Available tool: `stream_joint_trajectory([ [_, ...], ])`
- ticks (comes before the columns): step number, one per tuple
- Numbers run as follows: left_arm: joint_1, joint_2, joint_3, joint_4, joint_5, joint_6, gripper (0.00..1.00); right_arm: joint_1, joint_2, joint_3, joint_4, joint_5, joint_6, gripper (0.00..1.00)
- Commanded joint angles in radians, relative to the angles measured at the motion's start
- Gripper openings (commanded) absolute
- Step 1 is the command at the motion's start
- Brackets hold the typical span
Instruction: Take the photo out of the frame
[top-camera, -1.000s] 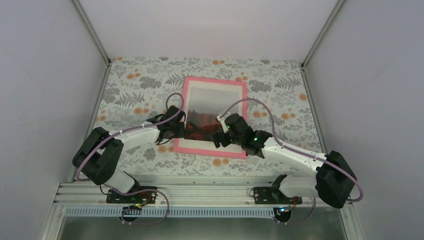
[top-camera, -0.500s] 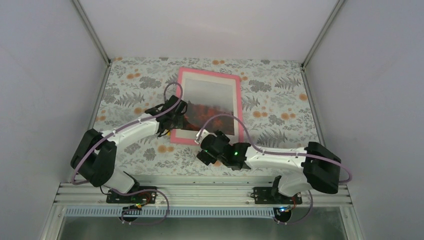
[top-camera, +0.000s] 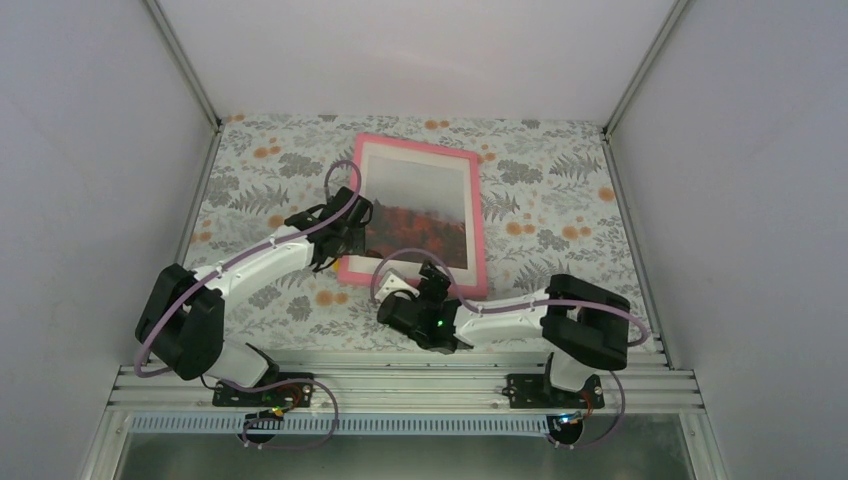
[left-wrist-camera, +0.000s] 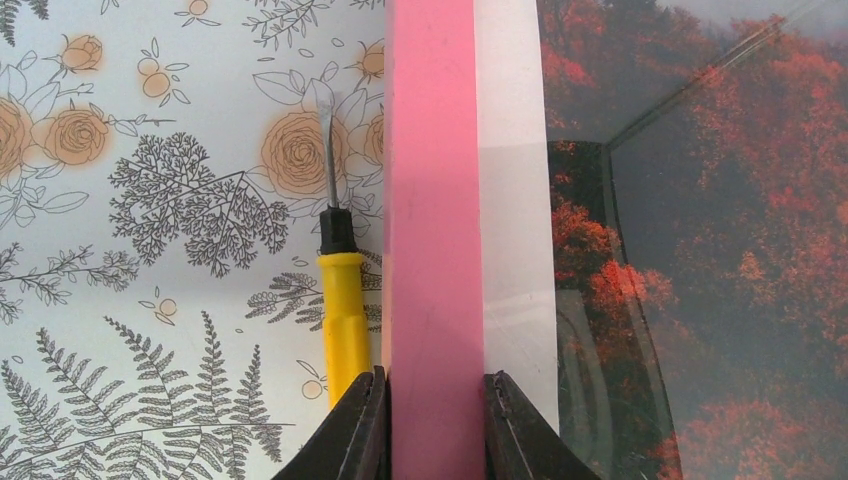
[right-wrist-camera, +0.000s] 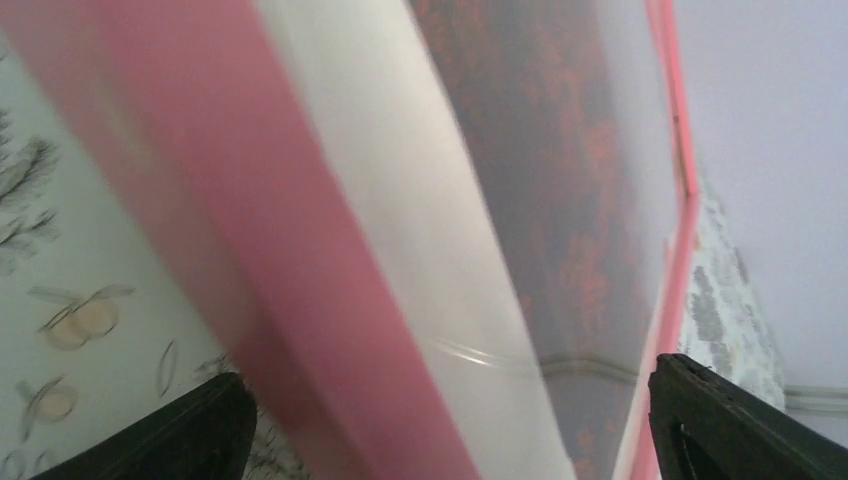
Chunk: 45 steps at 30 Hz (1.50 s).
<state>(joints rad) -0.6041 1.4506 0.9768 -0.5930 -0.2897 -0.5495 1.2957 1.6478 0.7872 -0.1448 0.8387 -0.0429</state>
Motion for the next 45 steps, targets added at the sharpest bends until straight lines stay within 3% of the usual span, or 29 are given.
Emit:
stream_joint_trajectory([
  [1, 0.001, -0.046, 0.055, 0.054, -0.005, -0.007, 0.02, 0.011, 0.050, 0.025, 0.148, 0.181, -0.092, 0.88],
  [7, 0.001, -0.043, 0.057, 0.063, 0.020, -0.006, 0.02, 0.011, 0.140, 0.035, 0.249, 0.253, -0.168, 0.84],
  [13, 0.001, -0.042, 0.056, 0.072, 0.024, -0.003, 0.02, 0.011, 0.188, 0.046, 0.276, 0.325, -0.151, 0.73],
  [17, 0.002, -0.050, 0.044, 0.094, 0.045, -0.015, 0.02, 0.011, 0.203, 0.057, 0.275, 0.340, -0.144, 0.60],
  [23, 0.012, -0.083, 0.008, 0.131, 0.074, -0.037, 0.02, 0.011, 0.195, 0.060, 0.264, 0.375, -0.134, 0.30],
  [26, 0.028, -0.093, 0.005, 0.125, 0.076, -0.036, 0.03, 0.011, 0.184, 0.054, 0.262, 0.387, -0.132, 0.22],
  [31, 0.084, -0.163, -0.023, 0.135, 0.119, -0.036, 0.16, 0.011, 0.172, 0.053, 0.262, 0.390, -0.141, 0.05],
  [37, 0.168, -0.295, -0.056, 0.142, 0.176, -0.036, 0.34, 0.011, 0.105, 0.062, 0.251, 0.362, -0.134, 0.04],
  [40, 0.213, -0.370, -0.064, 0.139, 0.215, -0.033, 0.38, 0.010, 0.057, 0.063, 0.260, 0.340, -0.148, 0.04],
  [45, 0.250, -0.472, -0.040, 0.098, 0.253, -0.041, 0.55, -0.005, -0.055, 0.057, 0.294, 0.266, -0.146, 0.04],
])
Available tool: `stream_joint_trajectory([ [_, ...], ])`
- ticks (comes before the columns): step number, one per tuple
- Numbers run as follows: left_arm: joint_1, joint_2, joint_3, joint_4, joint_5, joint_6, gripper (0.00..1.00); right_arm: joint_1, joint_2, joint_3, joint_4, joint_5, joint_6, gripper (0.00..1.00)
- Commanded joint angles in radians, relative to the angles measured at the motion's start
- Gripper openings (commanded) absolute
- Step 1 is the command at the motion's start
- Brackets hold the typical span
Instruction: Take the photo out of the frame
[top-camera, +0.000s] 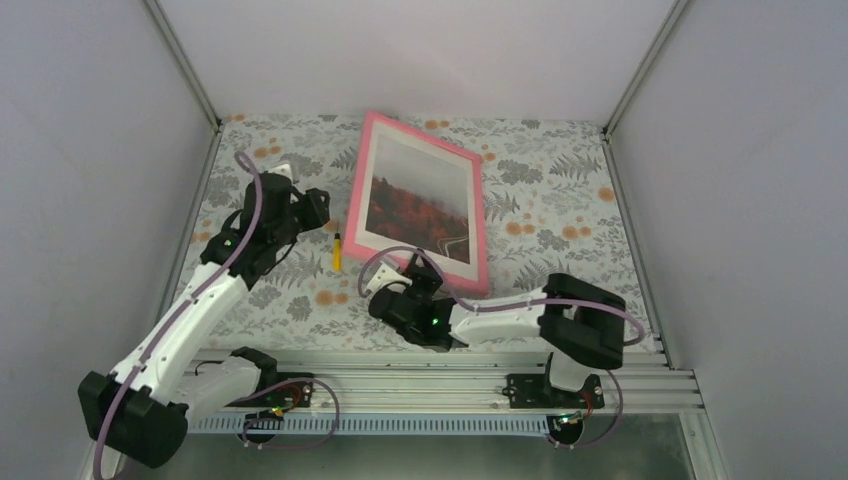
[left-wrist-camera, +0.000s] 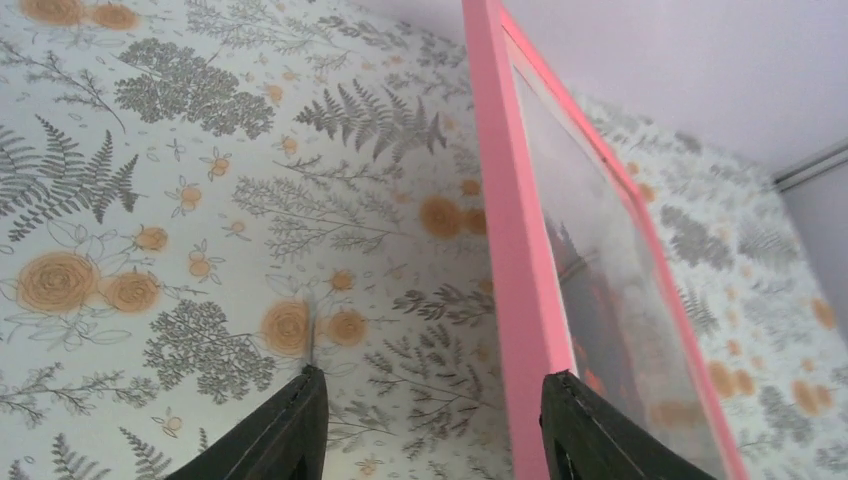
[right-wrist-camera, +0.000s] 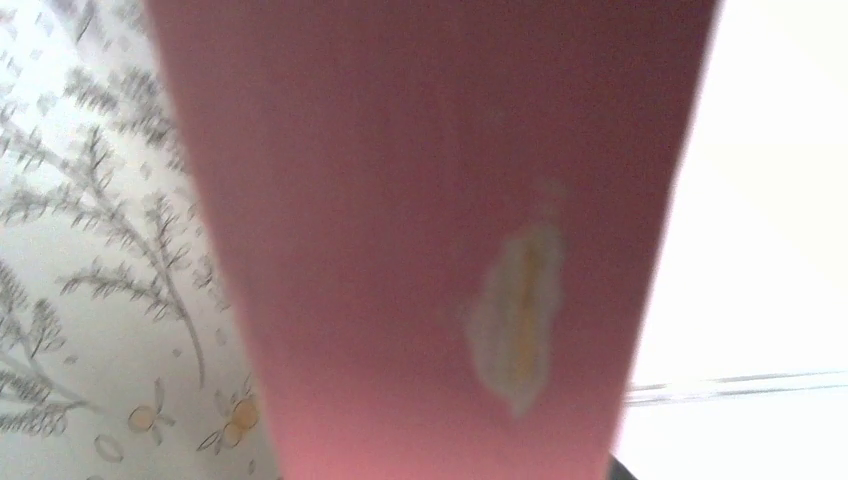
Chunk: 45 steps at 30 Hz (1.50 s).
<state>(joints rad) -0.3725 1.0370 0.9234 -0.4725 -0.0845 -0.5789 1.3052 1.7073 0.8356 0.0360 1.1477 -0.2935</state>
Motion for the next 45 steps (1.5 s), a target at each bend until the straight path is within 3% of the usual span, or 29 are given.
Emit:
stream_joint_trajectory([
  [1, 0.021, -0.082, 0.017, -0.031, 0.047, -0.016, 0.56, -0.020, -0.134, 0.008, 0.119, -0.054, 0.116, 0.04],
  [4, 0.025, -0.160, 0.008, -0.034, 0.048, -0.044, 0.57, -0.038, -0.200, 0.004, 0.154, -0.095, 0.135, 0.04],
  [9, 0.024, -0.260, -0.030, -0.016, 0.050, -0.077, 0.68, -0.070, -0.316, -0.022, 0.257, -0.201, 0.143, 0.04],
  [15, 0.024, -0.309, -0.046, -0.031, 0.056, -0.087, 0.77, -0.119, -0.447, -0.077, 0.395, -0.347, 0.223, 0.04],
  [21, 0.025, -0.337, -0.087, -0.025, 0.098, -0.110, 0.80, -0.202, -0.525, -0.188, 0.528, -0.444, 0.492, 0.04],
  [31, 0.025, -0.332, -0.197, 0.060, 0.233, -0.182, 0.82, -0.311, -0.505, -0.292, 0.532, -0.526, 0.972, 0.04],
  [45, 0.025, -0.189, -0.378, 0.308, 0.462, -0.295, 0.83, -0.346, -0.415, -0.365, 0.351, -0.554, 1.616, 0.04],
])
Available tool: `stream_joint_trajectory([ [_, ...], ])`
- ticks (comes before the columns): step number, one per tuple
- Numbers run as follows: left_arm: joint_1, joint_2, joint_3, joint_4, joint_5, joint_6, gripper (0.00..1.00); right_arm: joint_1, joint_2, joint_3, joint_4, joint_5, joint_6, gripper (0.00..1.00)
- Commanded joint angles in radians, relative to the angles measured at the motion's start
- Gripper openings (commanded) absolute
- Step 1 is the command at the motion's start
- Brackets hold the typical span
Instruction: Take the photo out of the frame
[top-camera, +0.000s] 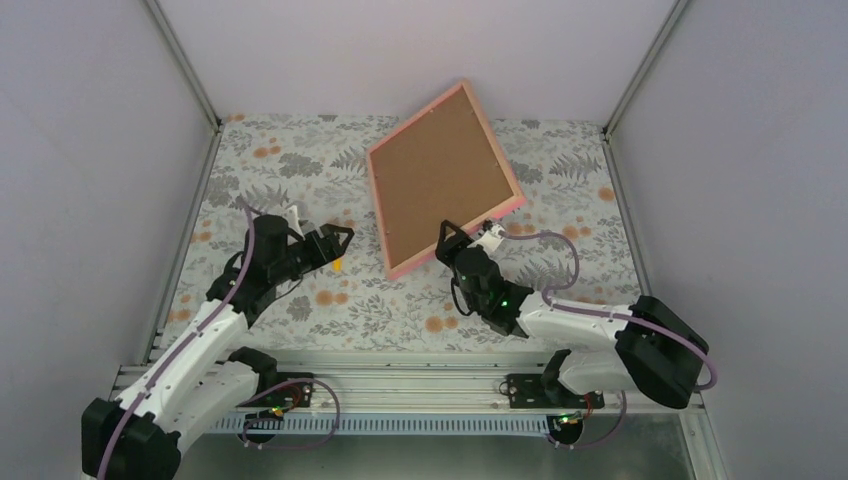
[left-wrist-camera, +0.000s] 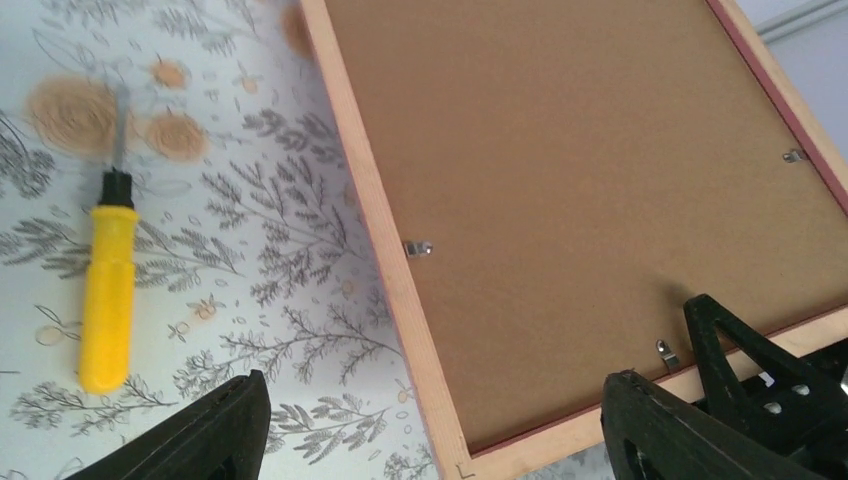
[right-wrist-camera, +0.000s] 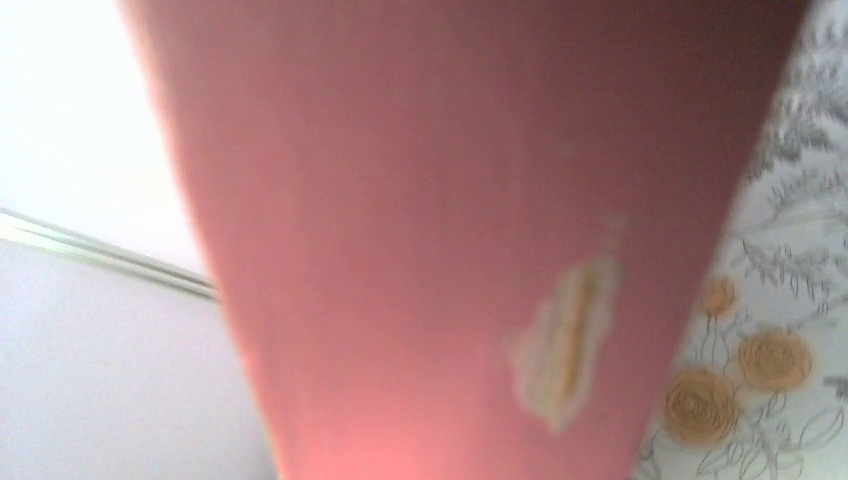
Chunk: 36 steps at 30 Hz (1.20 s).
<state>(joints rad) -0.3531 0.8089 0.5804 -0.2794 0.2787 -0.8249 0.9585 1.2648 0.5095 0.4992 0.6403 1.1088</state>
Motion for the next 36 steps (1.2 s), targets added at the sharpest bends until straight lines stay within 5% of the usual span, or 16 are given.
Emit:
stream_joint_trajectory([
  [1, 0.005, 0.051, -0.048, 0.136, 0.115, -0.058, 0.83, 0.000, 0.032, -0.049, -0.114, -0.052, 0.270, 0.04],
  [20, 0.005, 0.339, -0.203, 0.546, 0.347, -0.245, 0.79, -0.001, 0.160, -0.082, -0.130, -0.228, 0.607, 0.04],
  [29, 0.005, 0.394, -0.231, 0.662, 0.382, -0.289, 0.54, -0.001, 0.150, -0.064, -0.206, -0.240, 0.640, 0.10],
  [36, 0.006, 0.417, -0.216, 0.667, 0.385, -0.281, 0.23, -0.001, 0.112, -0.071, -0.257, -0.248, 0.635, 0.35],
])
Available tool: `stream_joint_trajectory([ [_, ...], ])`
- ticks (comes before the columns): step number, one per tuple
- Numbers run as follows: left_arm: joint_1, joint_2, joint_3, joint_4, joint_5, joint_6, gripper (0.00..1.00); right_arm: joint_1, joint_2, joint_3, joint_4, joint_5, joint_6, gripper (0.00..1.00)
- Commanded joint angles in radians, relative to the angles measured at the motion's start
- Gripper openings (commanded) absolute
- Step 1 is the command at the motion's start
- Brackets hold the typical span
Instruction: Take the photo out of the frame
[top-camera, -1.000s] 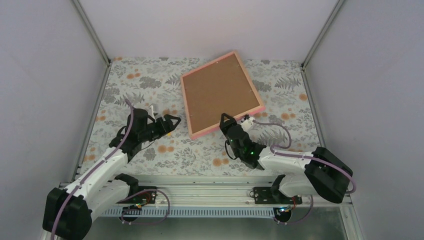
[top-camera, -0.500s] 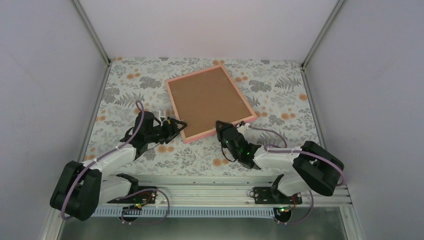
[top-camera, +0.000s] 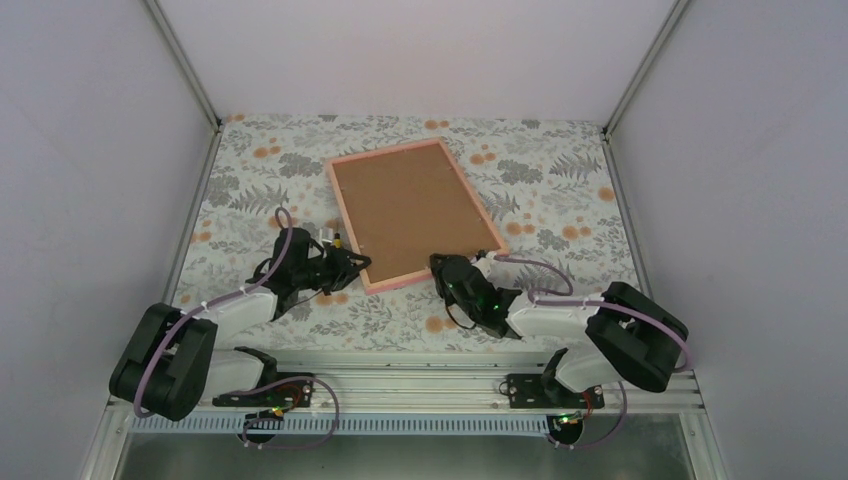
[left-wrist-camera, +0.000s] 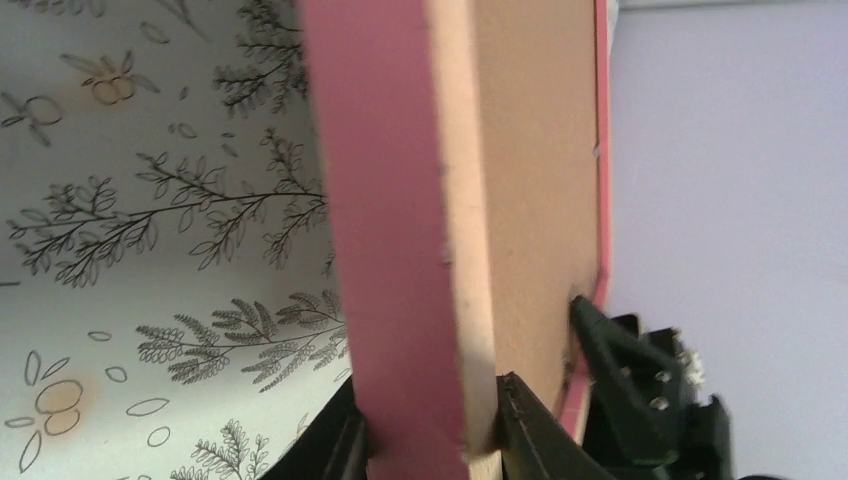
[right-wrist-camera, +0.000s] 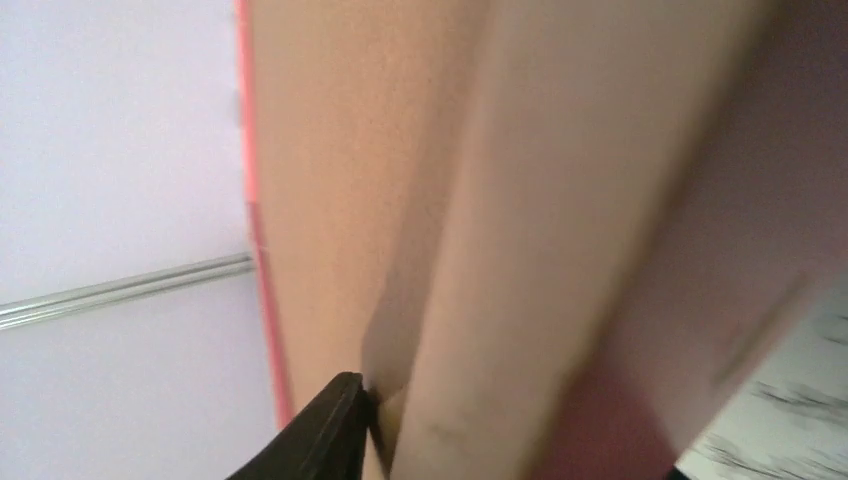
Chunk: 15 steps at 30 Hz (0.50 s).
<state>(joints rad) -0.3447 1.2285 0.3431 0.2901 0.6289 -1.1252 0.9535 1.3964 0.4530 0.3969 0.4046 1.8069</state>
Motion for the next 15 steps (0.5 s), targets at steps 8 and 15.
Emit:
stream_joint_trajectory([
  [8, -0.002, 0.010, 0.045, 0.080, 0.033, 0.040, 0.08, 0.002, -0.115, -0.006, -0.313, -0.009, -0.153, 0.71],
  [15, -0.003, 0.044, 0.110, -0.034, 0.019, 0.148, 0.04, -0.013, -0.253, 0.023, -0.545, -0.019, -0.297, 0.88],
])
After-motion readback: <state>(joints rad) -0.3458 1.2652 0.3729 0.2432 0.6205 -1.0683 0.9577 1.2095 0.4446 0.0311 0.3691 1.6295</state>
